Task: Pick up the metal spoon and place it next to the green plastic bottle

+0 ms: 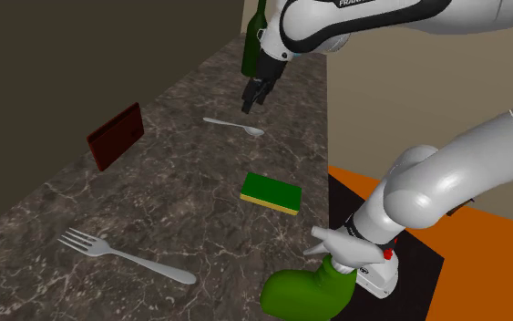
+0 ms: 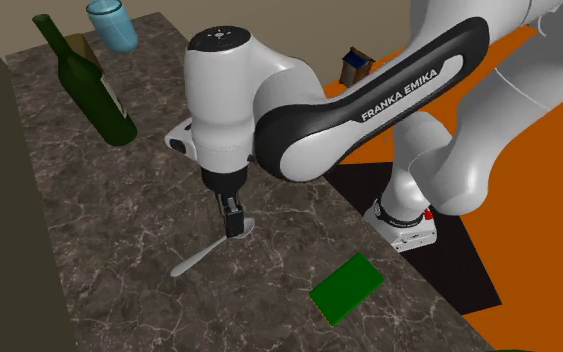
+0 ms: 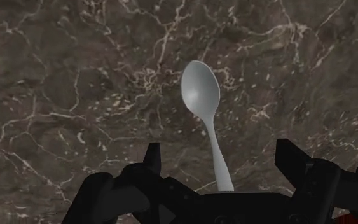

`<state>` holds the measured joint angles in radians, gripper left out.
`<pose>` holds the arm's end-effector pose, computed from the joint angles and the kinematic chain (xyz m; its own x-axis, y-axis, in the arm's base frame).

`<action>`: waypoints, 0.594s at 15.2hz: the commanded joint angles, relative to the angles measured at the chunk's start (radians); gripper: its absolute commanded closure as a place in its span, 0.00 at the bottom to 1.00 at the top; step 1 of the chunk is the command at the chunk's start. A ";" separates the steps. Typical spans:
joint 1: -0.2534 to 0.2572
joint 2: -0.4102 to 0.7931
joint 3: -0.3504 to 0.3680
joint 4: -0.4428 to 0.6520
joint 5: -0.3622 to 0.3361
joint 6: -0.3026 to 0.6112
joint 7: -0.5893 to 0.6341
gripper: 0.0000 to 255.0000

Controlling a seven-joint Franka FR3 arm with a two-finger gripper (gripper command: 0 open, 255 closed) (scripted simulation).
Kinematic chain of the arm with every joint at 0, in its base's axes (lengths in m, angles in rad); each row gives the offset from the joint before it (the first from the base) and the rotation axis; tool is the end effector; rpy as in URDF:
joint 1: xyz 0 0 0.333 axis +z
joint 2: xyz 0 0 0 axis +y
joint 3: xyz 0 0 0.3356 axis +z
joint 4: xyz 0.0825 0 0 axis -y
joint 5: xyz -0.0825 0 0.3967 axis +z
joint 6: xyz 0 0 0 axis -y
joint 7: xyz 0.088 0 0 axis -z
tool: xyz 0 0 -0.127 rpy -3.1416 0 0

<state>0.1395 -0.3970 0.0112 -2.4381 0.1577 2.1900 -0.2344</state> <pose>0.4372 0.0749 0.4562 0.9432 0.2854 0.1699 0.3045 -0.9473 -0.0989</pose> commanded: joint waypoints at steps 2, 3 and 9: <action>0.028 0.098 0.003 0.024 0.041 0.104 -0.038 0.00; 0.037 0.131 0.004 0.037 0.056 0.134 -0.051 0.00; 0.049 0.195 0.011 0.022 0.076 0.217 -0.065 0.00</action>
<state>0.1863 -0.2142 0.0209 -2.4130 0.2303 2.3908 -0.2975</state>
